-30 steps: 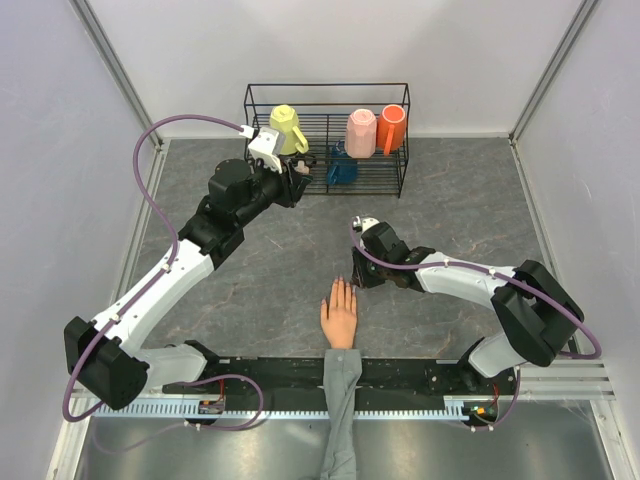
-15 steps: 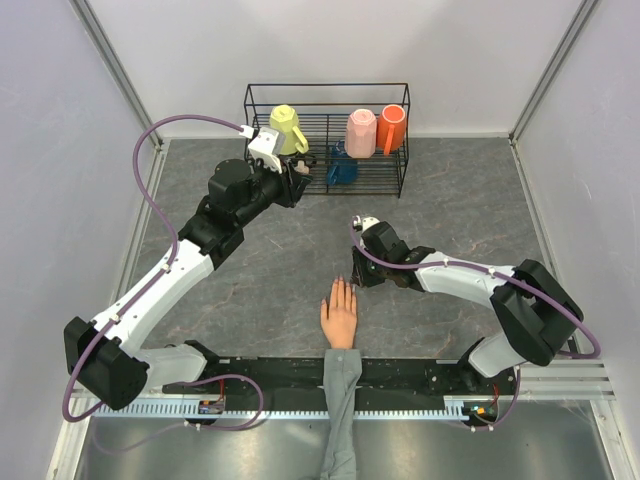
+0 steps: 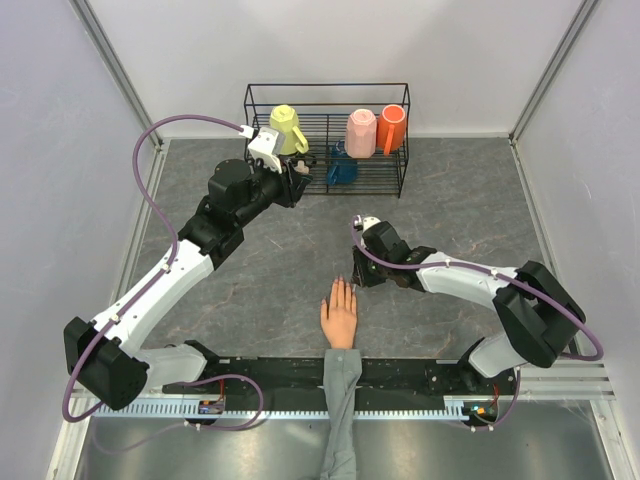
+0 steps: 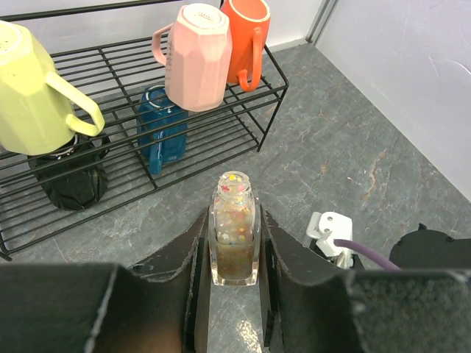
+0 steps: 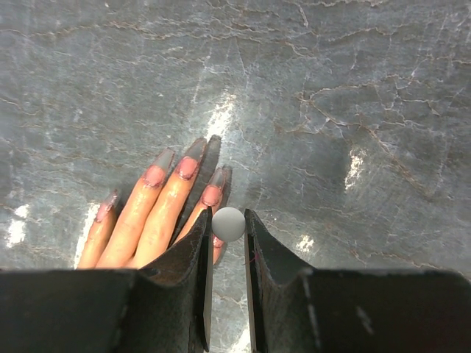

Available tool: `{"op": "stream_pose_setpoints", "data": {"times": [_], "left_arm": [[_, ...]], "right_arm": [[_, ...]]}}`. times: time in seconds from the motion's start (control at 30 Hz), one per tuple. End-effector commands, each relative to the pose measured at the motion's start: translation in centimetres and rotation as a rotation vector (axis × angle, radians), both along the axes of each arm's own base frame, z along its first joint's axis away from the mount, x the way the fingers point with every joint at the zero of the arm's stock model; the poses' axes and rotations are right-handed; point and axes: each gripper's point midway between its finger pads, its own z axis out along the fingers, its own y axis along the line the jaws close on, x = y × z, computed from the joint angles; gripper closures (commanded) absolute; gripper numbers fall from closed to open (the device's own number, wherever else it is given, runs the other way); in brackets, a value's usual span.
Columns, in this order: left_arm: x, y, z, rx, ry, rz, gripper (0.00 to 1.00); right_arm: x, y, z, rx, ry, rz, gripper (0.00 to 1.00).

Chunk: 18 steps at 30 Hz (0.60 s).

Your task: Paint the nails

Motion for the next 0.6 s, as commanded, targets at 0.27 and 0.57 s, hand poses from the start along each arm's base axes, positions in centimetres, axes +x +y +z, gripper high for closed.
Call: {"op": "stream_pose_setpoints", "data": {"times": [0.27, 0.57], "left_arm": [[-0.6, 0.2, 3.3, -0.07, -0.053, -0.007, 0.98], [-0.5, 0.2, 3.4, -0.072, -0.056, -0.007, 0.98]], "right_arm": [[-0.2, 0.2, 1.9, 0.045, -0.019, 0.005, 1.0], [-0.5, 0.3, 1.3, 0.044, 0.004, 0.013, 1.0]]}}
